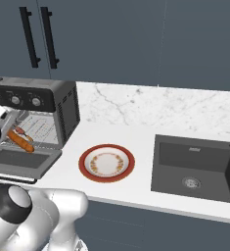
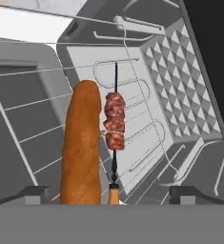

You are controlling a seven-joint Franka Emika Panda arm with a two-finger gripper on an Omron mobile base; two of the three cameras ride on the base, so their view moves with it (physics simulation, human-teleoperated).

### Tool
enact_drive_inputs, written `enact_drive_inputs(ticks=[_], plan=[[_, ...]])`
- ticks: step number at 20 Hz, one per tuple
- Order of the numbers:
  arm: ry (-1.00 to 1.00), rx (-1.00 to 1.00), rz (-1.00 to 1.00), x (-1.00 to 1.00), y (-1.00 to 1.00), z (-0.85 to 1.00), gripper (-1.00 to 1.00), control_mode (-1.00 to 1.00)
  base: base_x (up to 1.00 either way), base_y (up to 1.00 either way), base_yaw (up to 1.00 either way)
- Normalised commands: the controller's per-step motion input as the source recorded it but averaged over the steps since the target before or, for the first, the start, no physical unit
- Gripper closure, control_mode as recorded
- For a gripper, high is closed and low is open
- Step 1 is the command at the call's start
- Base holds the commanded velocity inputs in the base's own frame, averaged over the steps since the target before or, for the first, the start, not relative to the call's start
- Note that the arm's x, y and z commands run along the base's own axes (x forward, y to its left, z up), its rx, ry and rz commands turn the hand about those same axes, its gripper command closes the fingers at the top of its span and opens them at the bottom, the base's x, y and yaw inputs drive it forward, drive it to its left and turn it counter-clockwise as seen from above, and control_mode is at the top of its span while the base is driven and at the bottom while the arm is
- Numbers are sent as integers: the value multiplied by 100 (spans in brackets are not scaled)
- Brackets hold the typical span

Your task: Pick up the kebab skewer and baguette bread, and place them inside the toaster oven. Close the toaster oven door and start by setting the timer.

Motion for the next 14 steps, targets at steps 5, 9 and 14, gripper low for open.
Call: enact_drive_inputs(ticks=[5, 9, 14], plan=[[3, 18, 3, -74, 1, 34, -100, -100, 0, 0, 0], [18, 28, -10, -83, -4, 8, -100, -100, 0, 0, 0], [1, 24, -38, -76, -33, -20, -100, -100, 0, 0, 0]])
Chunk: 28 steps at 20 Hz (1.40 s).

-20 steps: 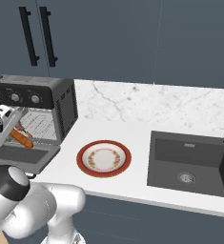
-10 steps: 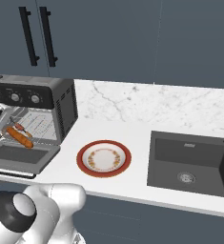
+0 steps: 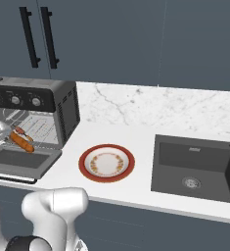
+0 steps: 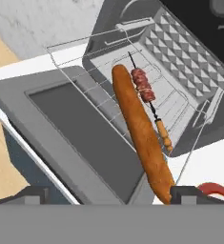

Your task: Pick up the kebab skewer and baguette bread, and place them inside the toaster oven. Close the toaster oven door and start by setting the timer.

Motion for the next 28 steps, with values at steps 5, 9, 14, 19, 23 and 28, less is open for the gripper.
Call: enact_drive_inputs(ticks=[5, 9, 14, 19, 23, 28], plan=[[7, 20, -32, -37, -54, -35, -100, -100, 0, 0, 0], [21, 33, -34, 1, -52, -4, -100, -100, 0, 0, 0], [10, 20, -34, 12, -14, -8, -100, -100, 0, 0, 0], [0, 1, -38, 30, 16, -13, -100, -100, 0, 0, 0], [15, 0, -17, 55, 16, -1, -100, -100, 0, 0, 0], [33, 2, 0, 60, 0, -3, -100, -100, 0, 0, 0]])
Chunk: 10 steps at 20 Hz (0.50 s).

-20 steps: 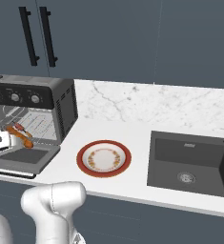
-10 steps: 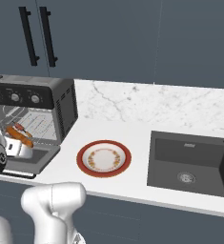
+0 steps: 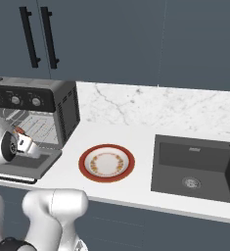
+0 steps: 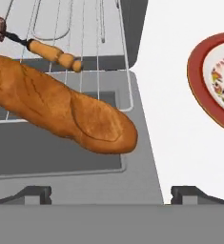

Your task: Pick up the kebab skewer and baguette bread, and place them inside the toaster oven. Close the toaster oven door and start by setting the timer.

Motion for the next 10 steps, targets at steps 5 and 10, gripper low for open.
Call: enact_drive_inputs(ticks=[5, 10], plan=[[24, 0, 0, 43, 1, -25, -100, -100, 0, 0, 0], [19, 0, -2, 33, 3, -36, -100, -100, 0, 0, 0]])
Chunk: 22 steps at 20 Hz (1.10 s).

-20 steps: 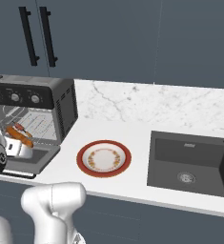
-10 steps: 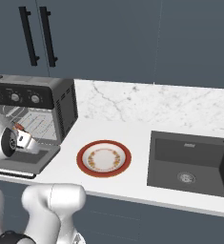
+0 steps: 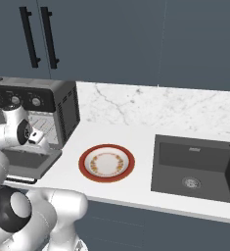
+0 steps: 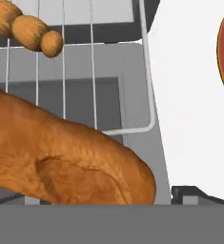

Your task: Pick up the kebab skewer and baguette bread, and place them inside the toaster oven. Close the toaster oven door and start by setting the timer.

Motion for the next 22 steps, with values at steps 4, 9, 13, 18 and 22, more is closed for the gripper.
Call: enact_drive_inputs(ticks=[4, 9, 13, 18, 22], plan=[[3, 0, -6, -8, 0, -50, -100, -100, 0, 0, 0], [0, 0, -9, -3, 0, -39, -100, -100, 0, 0, 0], [0, 0, -14, 22, 0, -9, -100, -100, 0, 0, 0], [-5, 0, -18, 33, 0, 5, -100, -100, 0, 0, 0], [-19, 0, -22, 38, 0, 41, -100, -100, 0, 0, 0]])
